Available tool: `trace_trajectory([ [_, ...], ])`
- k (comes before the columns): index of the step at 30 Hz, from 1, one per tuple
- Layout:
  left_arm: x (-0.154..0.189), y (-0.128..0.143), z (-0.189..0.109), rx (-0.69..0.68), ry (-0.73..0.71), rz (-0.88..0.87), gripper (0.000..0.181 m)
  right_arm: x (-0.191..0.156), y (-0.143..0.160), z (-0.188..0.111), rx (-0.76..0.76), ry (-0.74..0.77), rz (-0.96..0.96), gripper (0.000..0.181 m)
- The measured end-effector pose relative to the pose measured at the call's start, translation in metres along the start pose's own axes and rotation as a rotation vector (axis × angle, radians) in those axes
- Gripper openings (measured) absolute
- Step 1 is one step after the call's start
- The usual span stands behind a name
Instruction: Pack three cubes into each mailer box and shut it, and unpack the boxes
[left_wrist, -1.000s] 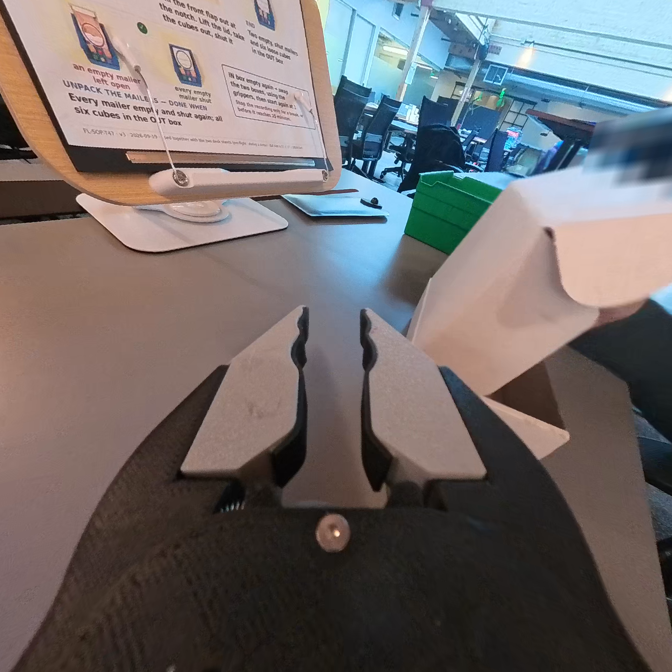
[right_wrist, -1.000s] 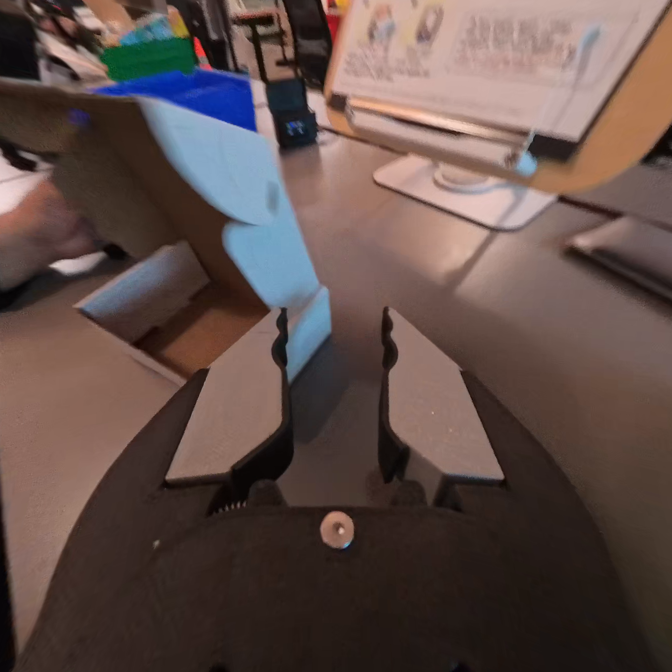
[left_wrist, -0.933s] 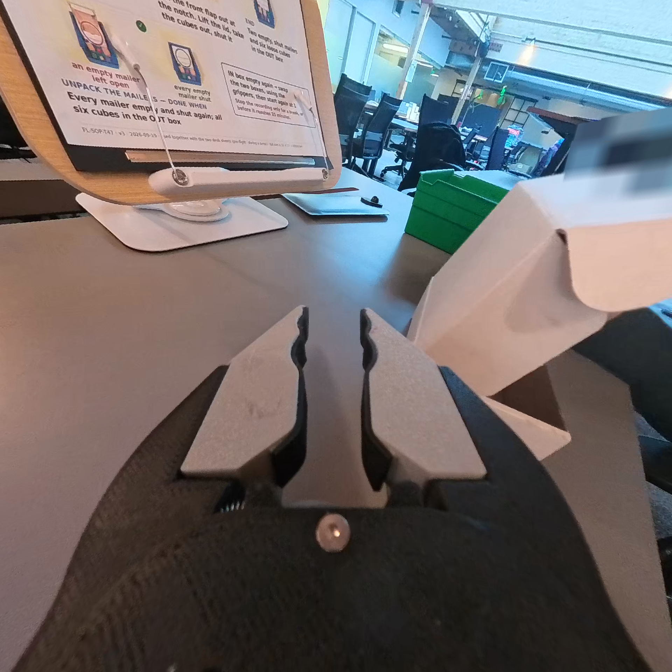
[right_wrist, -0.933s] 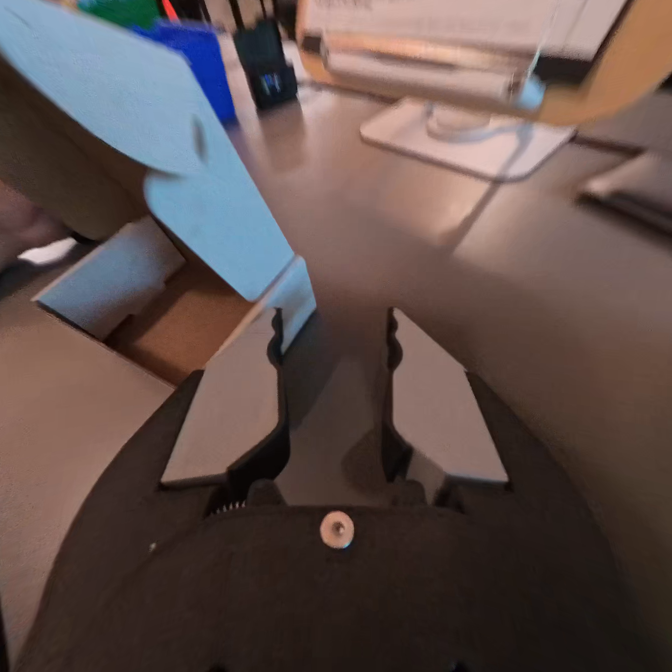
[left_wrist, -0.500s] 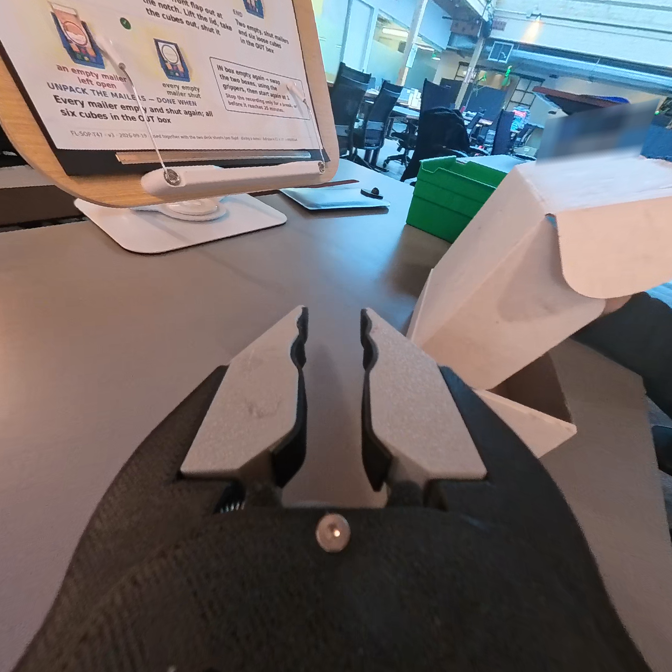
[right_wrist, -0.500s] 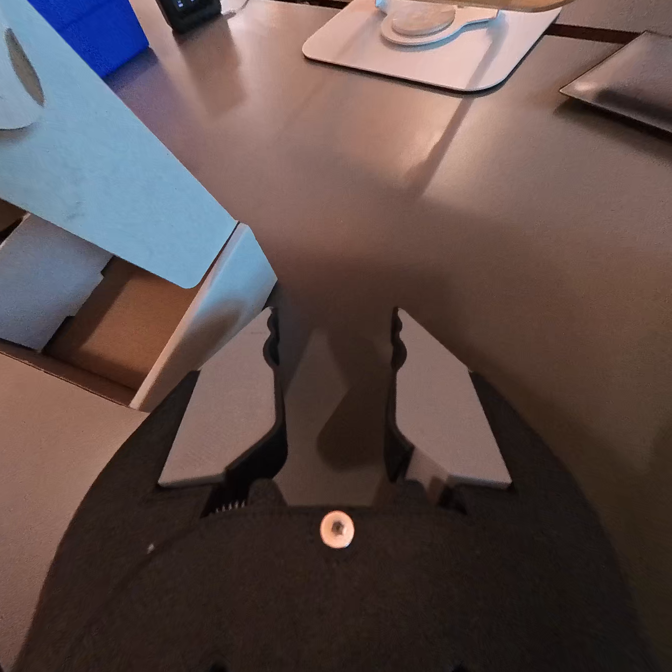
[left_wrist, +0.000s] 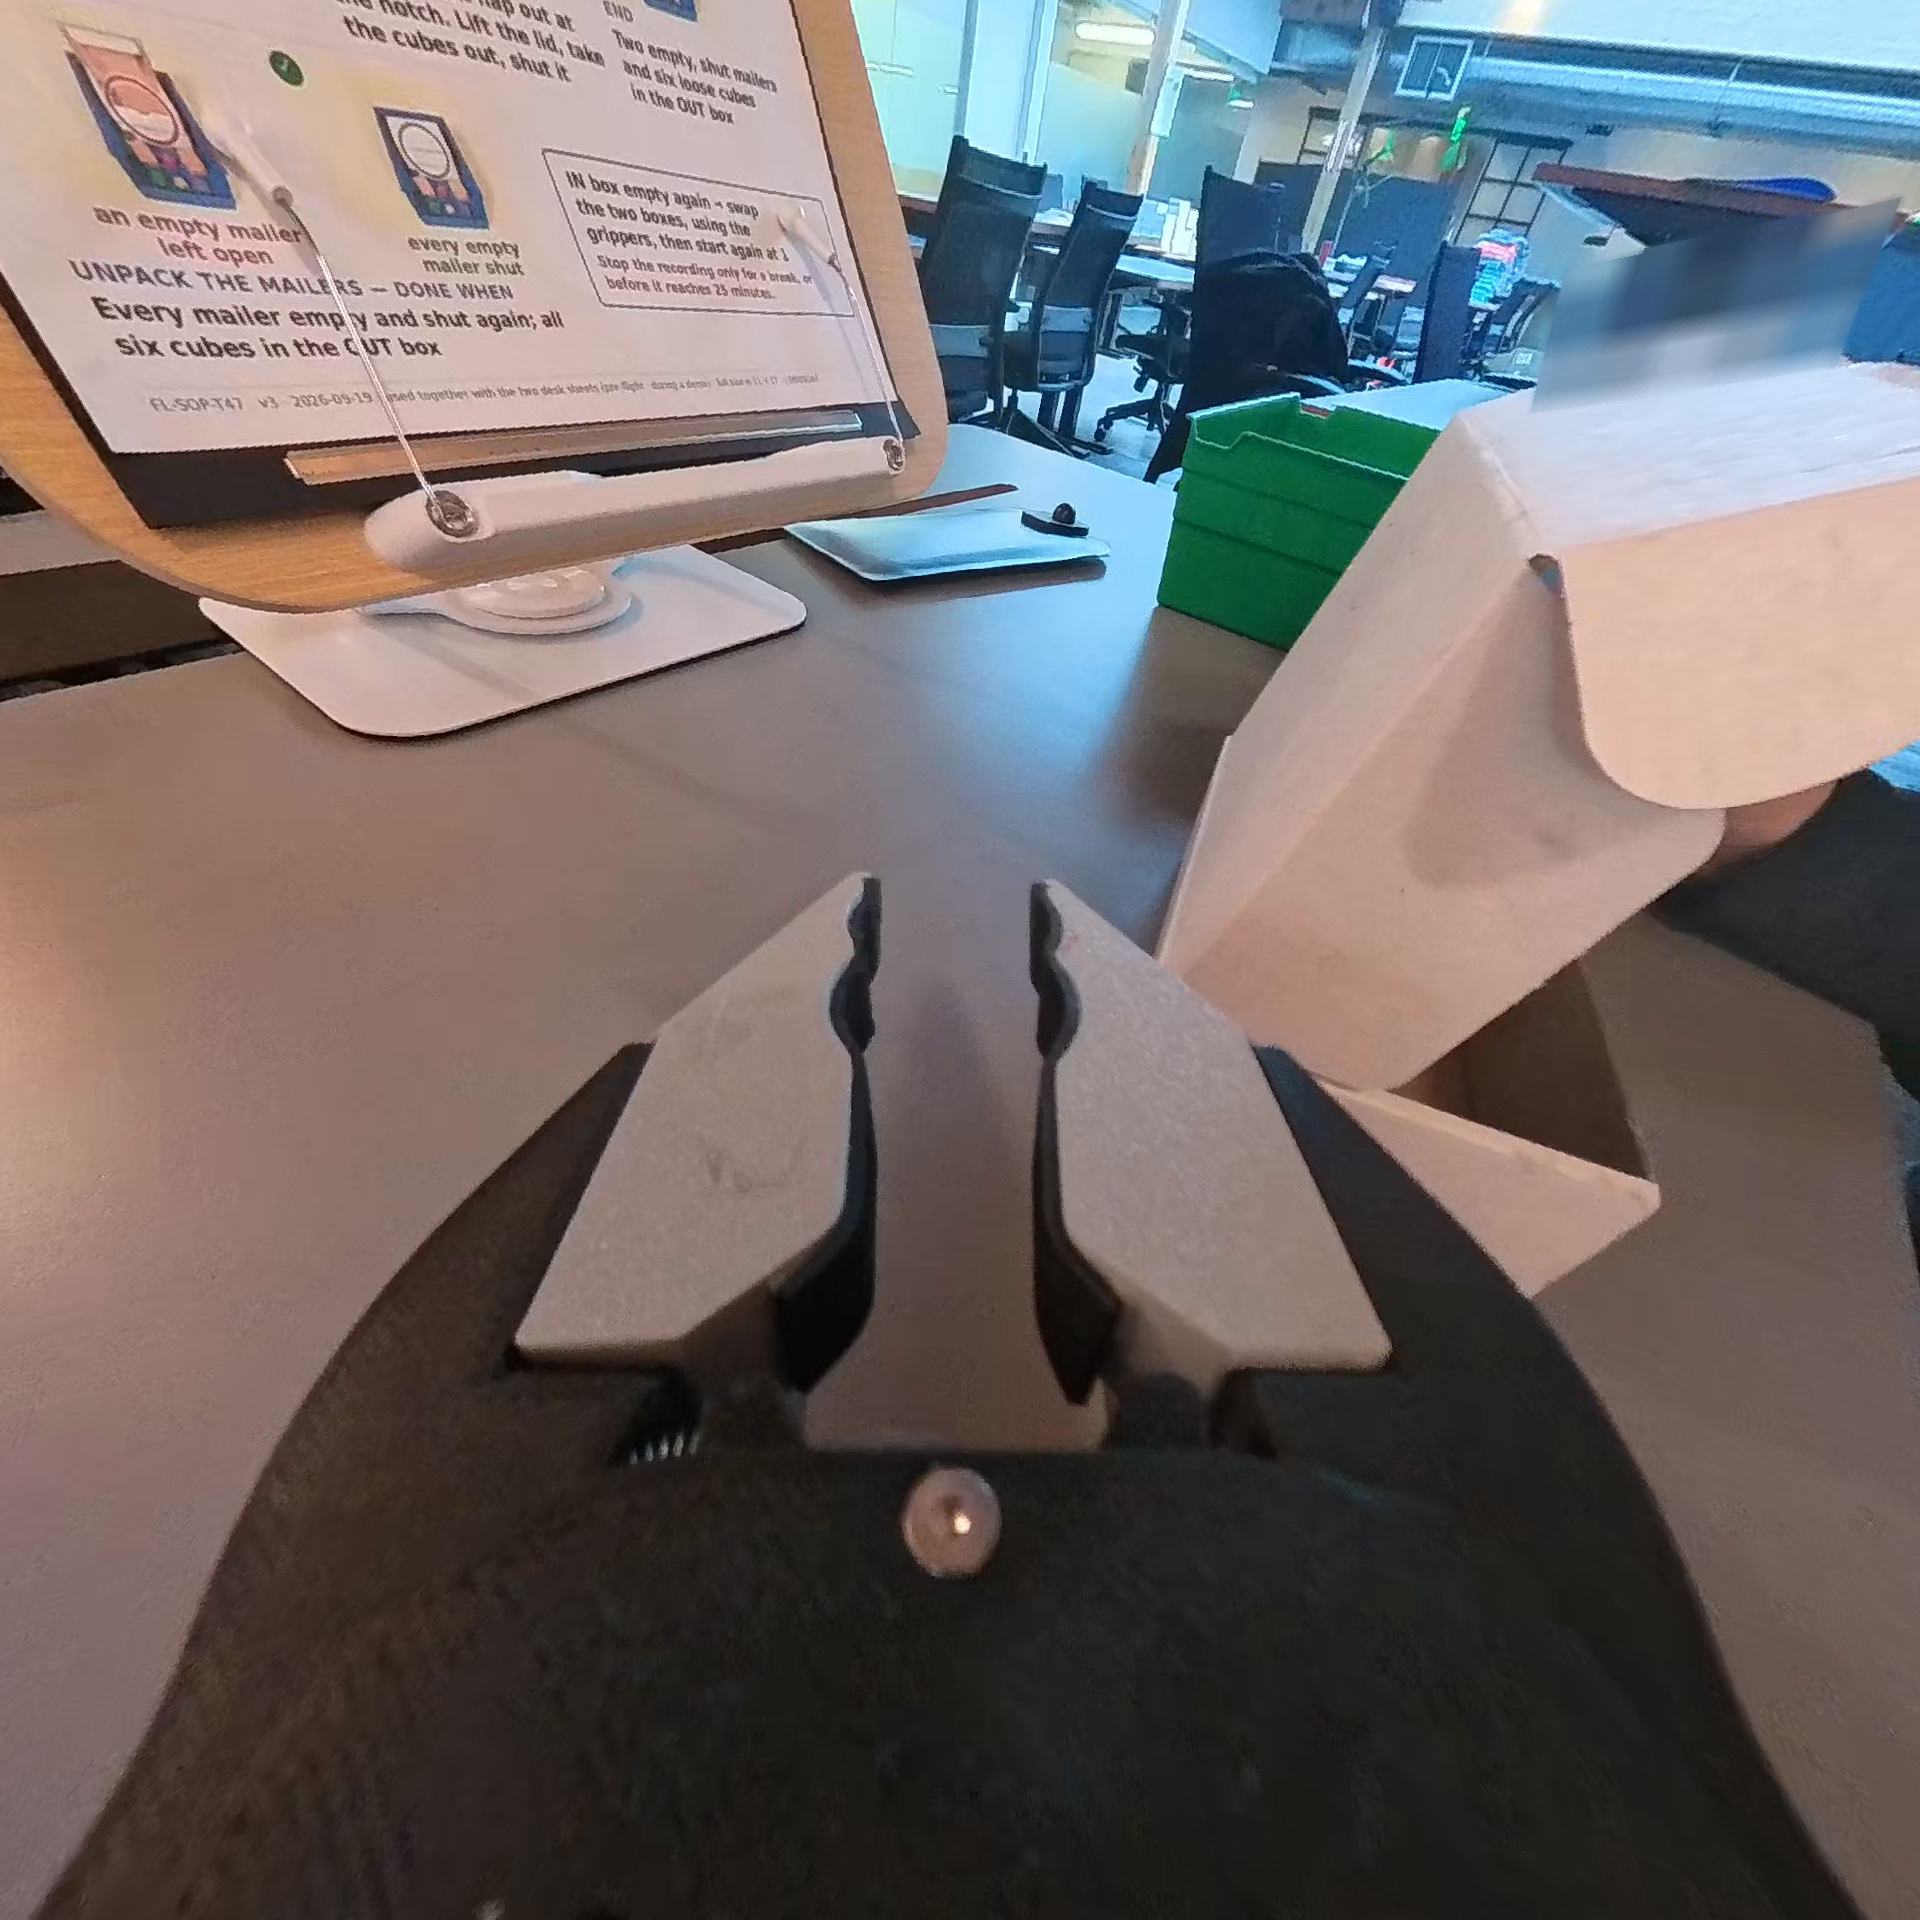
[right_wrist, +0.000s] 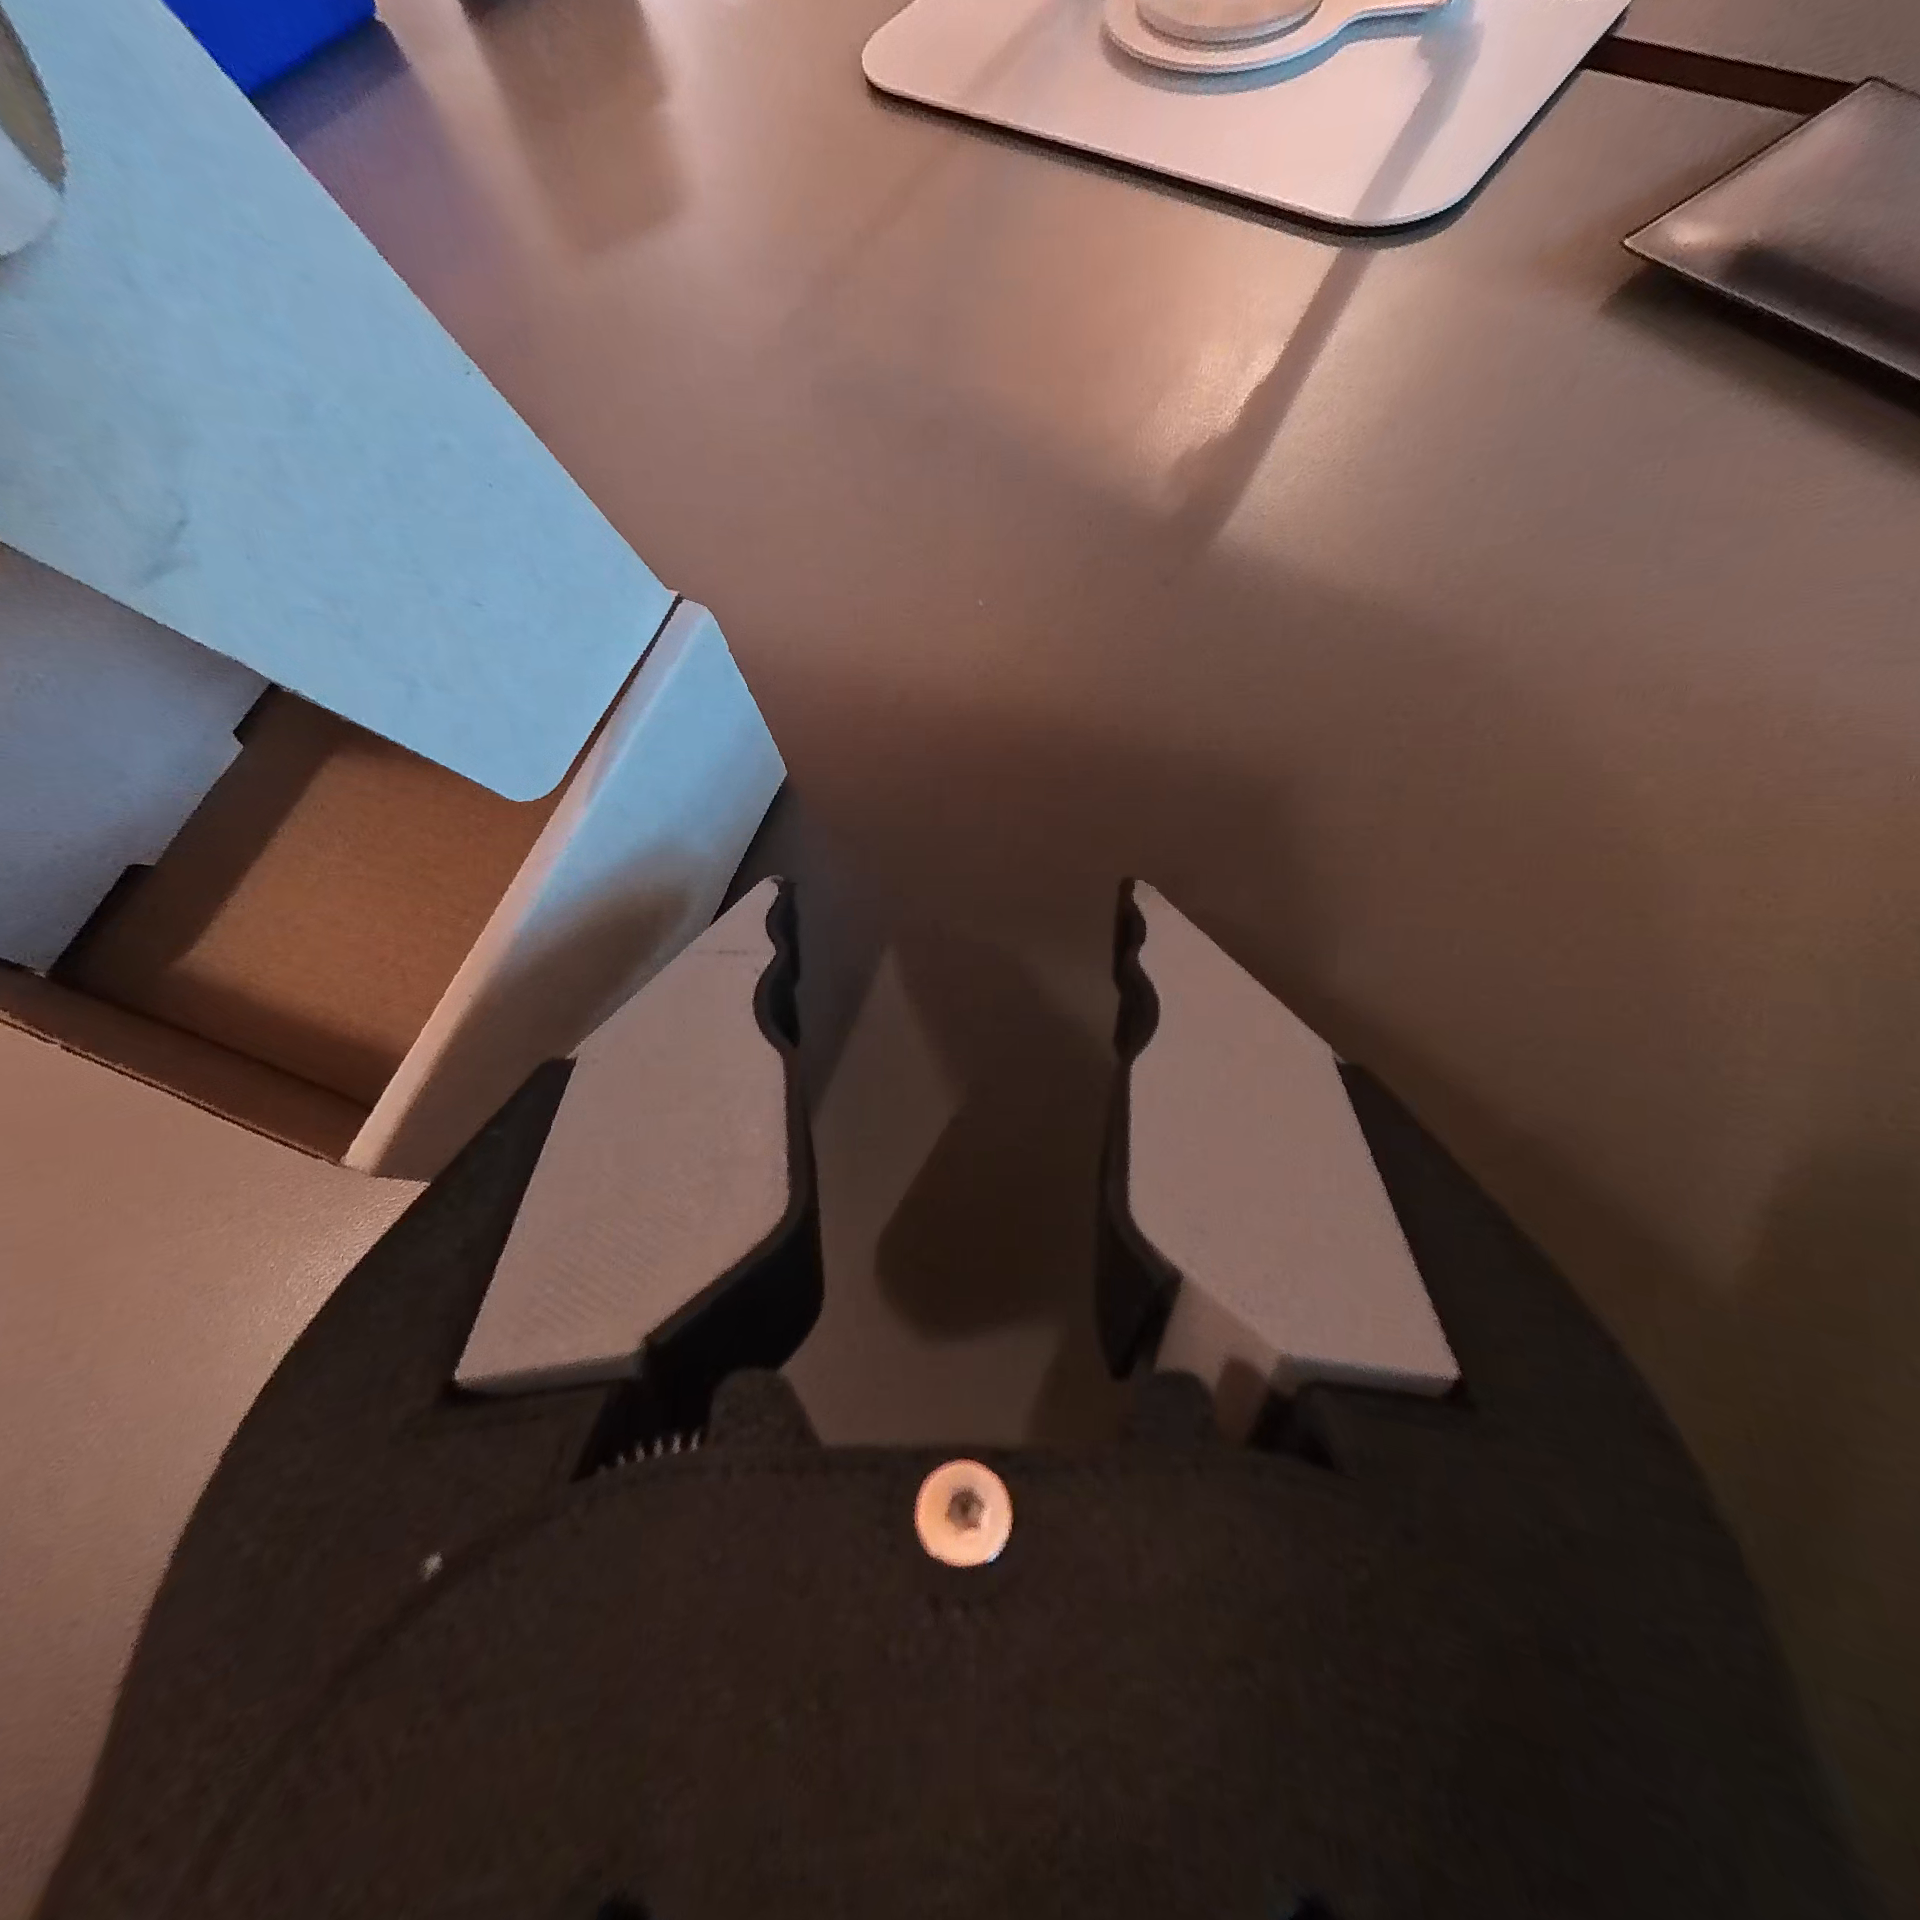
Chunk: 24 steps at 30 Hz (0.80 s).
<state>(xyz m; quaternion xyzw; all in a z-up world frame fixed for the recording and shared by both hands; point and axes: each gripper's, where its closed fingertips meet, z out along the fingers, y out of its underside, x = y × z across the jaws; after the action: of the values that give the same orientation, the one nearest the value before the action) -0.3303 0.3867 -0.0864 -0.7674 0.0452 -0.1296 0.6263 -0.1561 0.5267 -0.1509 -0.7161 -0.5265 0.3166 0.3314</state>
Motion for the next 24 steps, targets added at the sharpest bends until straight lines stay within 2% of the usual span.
trace_trajectory([
  [11,0.011,0.004,-0.001,-0.019,0.010,0.060,0.026,-0.001,0.002,0.002,-0.021,0.017,-0.026,0.055],
  [13,0.012,0.004,-0.002,-0.016,-0.009,0.086,0.033,-0.001,0.003,0.003,-0.025,0.017,-0.028,0.055],
  [17,0.001,-0.004,-0.010,0.045,-0.128,0.110,0.059,-0.001,0.003,0.003,-0.026,0.010,-0.020,0.055],
  [24,0.001,-0.012,-0.019,0.116,-0.128,0.095,0.057,-0.001,0.003,0.003,-0.025,0.004,-0.011,0.055],
])
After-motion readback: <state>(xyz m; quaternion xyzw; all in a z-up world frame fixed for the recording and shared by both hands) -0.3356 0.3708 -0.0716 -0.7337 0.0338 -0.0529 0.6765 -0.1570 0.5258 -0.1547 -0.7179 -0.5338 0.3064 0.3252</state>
